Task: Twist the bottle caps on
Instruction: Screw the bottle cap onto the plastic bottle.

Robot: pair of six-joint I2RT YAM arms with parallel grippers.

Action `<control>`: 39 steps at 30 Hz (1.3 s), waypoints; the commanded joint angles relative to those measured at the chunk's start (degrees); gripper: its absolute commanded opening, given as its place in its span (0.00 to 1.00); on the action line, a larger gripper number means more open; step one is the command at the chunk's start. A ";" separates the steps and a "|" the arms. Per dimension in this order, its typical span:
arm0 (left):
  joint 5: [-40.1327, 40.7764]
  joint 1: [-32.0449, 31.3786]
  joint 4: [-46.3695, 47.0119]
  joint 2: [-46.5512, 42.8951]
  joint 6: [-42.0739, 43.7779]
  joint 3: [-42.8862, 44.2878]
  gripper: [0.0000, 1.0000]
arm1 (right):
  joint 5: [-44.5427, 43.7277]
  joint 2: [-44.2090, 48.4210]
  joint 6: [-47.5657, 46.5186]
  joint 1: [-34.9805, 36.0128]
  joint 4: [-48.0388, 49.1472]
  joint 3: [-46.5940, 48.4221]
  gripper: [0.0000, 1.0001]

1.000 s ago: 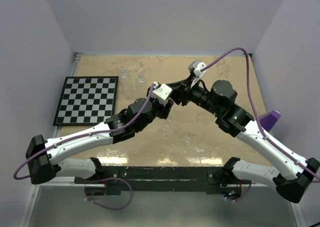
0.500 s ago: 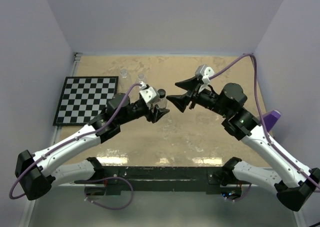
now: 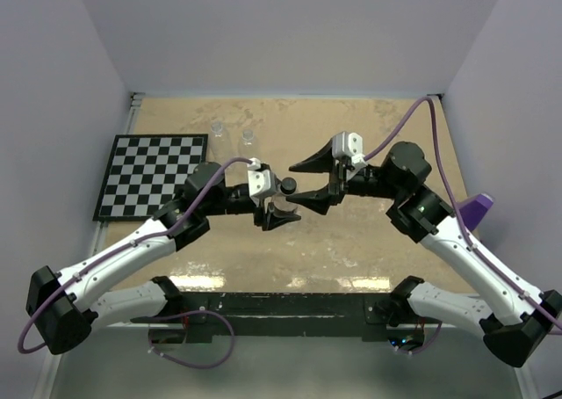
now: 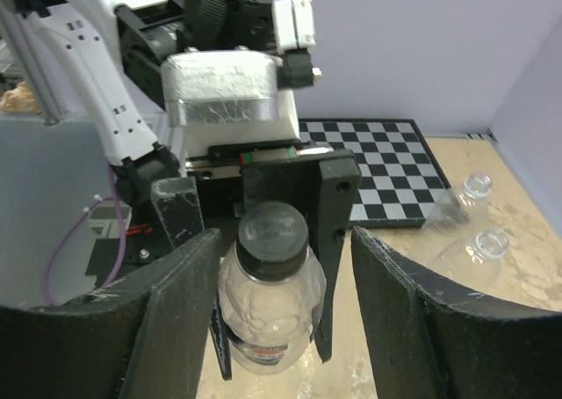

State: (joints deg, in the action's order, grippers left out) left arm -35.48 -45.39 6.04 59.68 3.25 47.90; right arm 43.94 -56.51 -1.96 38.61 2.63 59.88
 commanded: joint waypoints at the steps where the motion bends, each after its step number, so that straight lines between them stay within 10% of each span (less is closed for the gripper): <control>1: -5.56 0.30 1.69 1.05 2.20 2.64 0.00 | 6.85 -0.62 -1.74 -0.11 1.94 3.67 0.63; 15: -6.00 0.30 0.37 1.49 3.26 4.04 0.00 | 8.53 -3.43 -1.82 -0.11 -0.61 5.69 0.50; 23: -4.16 0.30 -1.03 1.49 3.79 4.66 0.00 | 6.60 -4.05 -2.09 -0.11 -2.55 7.01 0.01; 26: -1.35 0.39 -1.38 1.40 3.44 4.66 0.00 | 3.80 -3.96 -1.65 -0.11 -2.55 7.18 0.00; 39: 45.66 -12.35 -3.76 3.07 -1.82 8.88 0.00 | -27.12 -4.31 8.89 2.51 -4.39 5.07 0.00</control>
State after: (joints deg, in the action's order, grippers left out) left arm -8.67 -53.52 0.21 61.54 4.38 52.66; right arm 35.62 -59.96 2.00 39.40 -1.56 64.62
